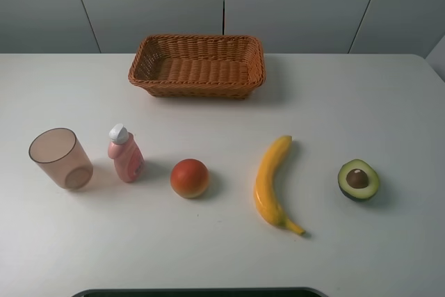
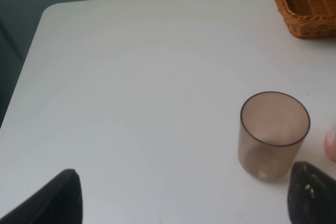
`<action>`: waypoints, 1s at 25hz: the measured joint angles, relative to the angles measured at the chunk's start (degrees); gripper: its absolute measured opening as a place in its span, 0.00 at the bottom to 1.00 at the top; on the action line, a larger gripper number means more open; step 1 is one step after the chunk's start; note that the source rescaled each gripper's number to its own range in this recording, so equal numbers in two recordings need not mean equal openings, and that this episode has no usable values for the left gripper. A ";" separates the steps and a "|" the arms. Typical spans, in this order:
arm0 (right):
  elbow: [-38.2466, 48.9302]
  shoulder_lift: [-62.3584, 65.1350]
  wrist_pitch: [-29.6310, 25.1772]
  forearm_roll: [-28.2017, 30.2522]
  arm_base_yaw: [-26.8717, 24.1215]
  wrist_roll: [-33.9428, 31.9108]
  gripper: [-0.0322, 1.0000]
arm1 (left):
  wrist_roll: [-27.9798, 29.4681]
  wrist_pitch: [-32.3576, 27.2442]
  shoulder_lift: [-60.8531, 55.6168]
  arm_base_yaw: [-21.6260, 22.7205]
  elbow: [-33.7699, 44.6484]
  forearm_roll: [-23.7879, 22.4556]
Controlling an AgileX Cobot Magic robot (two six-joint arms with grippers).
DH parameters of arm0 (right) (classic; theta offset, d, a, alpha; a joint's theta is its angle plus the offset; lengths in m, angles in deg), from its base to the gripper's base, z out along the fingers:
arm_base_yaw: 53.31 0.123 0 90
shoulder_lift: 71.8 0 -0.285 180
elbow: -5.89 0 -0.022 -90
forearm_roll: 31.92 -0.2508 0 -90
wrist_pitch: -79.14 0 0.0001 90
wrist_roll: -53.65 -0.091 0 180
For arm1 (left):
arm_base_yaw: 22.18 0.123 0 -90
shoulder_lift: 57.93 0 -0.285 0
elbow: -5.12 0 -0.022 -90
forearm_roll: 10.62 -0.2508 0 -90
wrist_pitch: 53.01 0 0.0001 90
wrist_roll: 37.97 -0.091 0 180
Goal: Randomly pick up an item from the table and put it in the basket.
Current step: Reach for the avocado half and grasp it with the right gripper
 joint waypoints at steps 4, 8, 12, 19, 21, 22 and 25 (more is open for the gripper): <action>0.00 0.00 0.00 0.00 0.00 0.00 1.00 | 0.00 0.00 0.00 0.00 0.00 0.00; 0.00 0.00 0.00 0.00 0.00 0.00 1.00 | 0.00 0.00 0.00 0.00 0.00 0.00; 0.00 0.00 0.00 0.00 0.00 0.00 1.00 | 0.00 0.00 0.00 0.00 0.00 0.00; 0.00 0.00 0.00 0.00 0.00 0.00 1.00 | 0.00 0.00 0.00 0.00 0.00 0.00; 0.00 0.00 0.00 0.00 0.00 0.00 1.00 | 0.00 0.00 0.00 0.00 0.00 0.00; 0.00 0.00 0.00 0.00 0.00 0.00 1.00 | 0.00 0.00 0.00 0.00 0.00 0.00; 0.00 0.00 0.00 0.00 0.00 0.00 1.00 | 0.00 0.00 0.00 0.00 0.00 0.00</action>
